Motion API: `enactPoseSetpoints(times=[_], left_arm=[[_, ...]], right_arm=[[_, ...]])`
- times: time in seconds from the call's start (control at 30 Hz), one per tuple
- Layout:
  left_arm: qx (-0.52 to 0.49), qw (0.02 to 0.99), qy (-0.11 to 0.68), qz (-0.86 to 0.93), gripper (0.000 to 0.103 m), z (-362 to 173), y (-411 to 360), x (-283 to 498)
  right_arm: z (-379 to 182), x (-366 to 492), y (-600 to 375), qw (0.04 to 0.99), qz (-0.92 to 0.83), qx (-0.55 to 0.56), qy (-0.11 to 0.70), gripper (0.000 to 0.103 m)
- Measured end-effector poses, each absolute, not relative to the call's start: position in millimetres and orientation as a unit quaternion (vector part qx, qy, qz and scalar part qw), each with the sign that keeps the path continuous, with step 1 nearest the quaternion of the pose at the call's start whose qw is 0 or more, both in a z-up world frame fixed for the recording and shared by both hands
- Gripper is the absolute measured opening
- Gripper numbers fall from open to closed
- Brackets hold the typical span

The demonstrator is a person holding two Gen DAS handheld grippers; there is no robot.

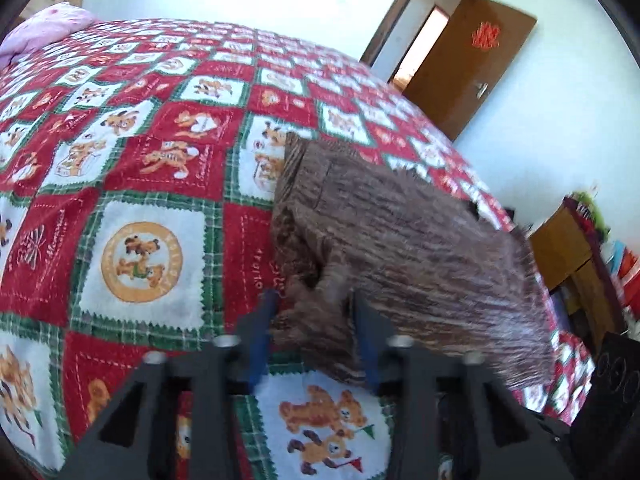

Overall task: Fold small clothes
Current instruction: 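Grasp the sweater edge with the left gripper and fold it over the rest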

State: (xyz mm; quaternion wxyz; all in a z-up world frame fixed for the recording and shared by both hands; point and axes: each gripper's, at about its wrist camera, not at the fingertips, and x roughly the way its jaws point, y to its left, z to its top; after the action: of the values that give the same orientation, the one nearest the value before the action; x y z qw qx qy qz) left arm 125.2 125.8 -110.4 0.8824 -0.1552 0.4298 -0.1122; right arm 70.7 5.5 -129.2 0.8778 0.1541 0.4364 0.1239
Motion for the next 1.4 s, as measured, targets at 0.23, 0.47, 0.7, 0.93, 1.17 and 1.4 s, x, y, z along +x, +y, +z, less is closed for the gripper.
enactPoseSetpoints(times=[0.23, 0.47, 0.7, 0.93, 1.17, 1.4], left_arm=[[-0.201, 0.861, 0.442, -0.151, 0.015, -101.0, 134.9, 123.0], [-0.224, 0.841, 0.455, -0.19, 0.015, -86.6, 130.6, 135.3], [-0.13, 0.847, 0.474, -0.201, 0.023, -84.0, 119.6, 142.4], [-0.172, 0.862, 0.45, -0.158, 0.091, -80.6, 164.2, 169.2], [-0.203, 0.808, 0.52, -0.188, 0.091, -113.7, 144.5, 212.0], [-0.177, 0.831, 0.499, -0.172, 0.029, -115.0, 123.4, 226.2]], right_arm=[[-114.8, 74.3, 6.8, 0.891, 0.147, 0.128, 0.411, 0.048], [-121.2, 107.8, 23.7, 0.876, 0.217, 0.131, 0.41, 0.053], [-152.5, 127.6, 14.1, 0.862, 0.192, 0.207, 0.421, 0.011], [-152.8, 119.1, 12.0, 0.855, 0.206, 0.218, 0.423, 0.009], [-148.8, 110.2, -5.6, 0.839, 0.241, 0.278, 0.4, 0.009], [-149.9, 108.8, -3.1, 0.837, 0.237, 0.268, 0.414, 0.012]])
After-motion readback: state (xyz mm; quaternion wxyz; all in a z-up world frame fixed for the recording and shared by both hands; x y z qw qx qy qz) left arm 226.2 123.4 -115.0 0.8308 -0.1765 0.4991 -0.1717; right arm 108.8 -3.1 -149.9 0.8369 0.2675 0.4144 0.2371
